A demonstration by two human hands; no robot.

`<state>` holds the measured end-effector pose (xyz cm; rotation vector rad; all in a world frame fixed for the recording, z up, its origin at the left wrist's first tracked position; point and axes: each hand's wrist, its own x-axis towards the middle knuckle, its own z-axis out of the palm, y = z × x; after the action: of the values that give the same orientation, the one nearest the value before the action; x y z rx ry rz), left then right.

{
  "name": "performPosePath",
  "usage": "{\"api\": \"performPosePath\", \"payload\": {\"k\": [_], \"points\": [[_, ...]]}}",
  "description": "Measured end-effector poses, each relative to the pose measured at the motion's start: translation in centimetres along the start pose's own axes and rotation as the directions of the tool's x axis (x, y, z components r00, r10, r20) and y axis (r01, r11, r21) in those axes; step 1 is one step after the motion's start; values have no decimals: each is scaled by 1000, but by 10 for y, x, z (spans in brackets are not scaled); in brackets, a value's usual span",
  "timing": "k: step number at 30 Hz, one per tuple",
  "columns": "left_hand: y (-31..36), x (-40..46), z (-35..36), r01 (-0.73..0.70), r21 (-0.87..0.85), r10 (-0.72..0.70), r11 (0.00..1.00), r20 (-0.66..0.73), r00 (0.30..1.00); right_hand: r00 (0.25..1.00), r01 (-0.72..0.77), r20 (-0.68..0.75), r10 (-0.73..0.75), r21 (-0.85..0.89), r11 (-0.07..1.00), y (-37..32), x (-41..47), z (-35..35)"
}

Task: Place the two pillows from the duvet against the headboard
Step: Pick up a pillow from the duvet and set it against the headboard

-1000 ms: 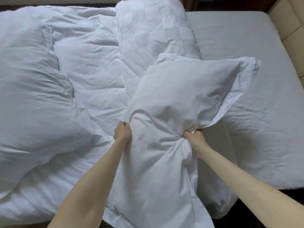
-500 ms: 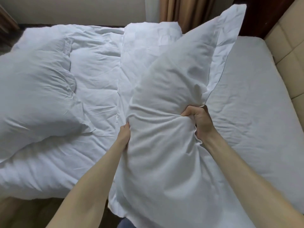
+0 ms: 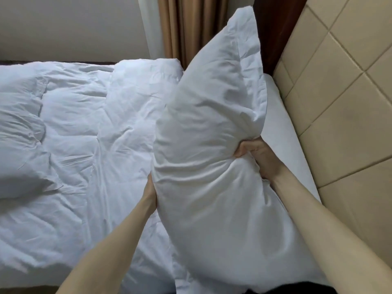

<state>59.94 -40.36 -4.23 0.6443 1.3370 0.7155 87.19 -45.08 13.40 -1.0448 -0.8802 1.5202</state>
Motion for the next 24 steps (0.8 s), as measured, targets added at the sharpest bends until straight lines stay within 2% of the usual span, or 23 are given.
{"api": "performPosePath", "payload": {"k": [5, 10, 15, 19, 24], "points": [[13, 5, 20, -62, 19, 63, 998, -44, 997, 998, -48, -31, 45, -76, 996, -13, 2, -28], [43, 10, 18, -106, 31, 105, 994, 25, 994, 999, -27, -47, 21, -133, 991, -22, 22, -25], [73, 31, 12, -104, 13, 103, 994, 66, 992, 1000, -7, -3, 6, -188, 982, -33, 46, -8], [107, 51, 14, -125, 10, 124, 992, 66, 990, 995, 0, -101, -26, -245, 970, -54, 74, 5], [146, 82, 30, -141, 35, 136, 989, 117, 984, 959, 45, -239, -152, -404, 914, -91, 109, 9]]}}
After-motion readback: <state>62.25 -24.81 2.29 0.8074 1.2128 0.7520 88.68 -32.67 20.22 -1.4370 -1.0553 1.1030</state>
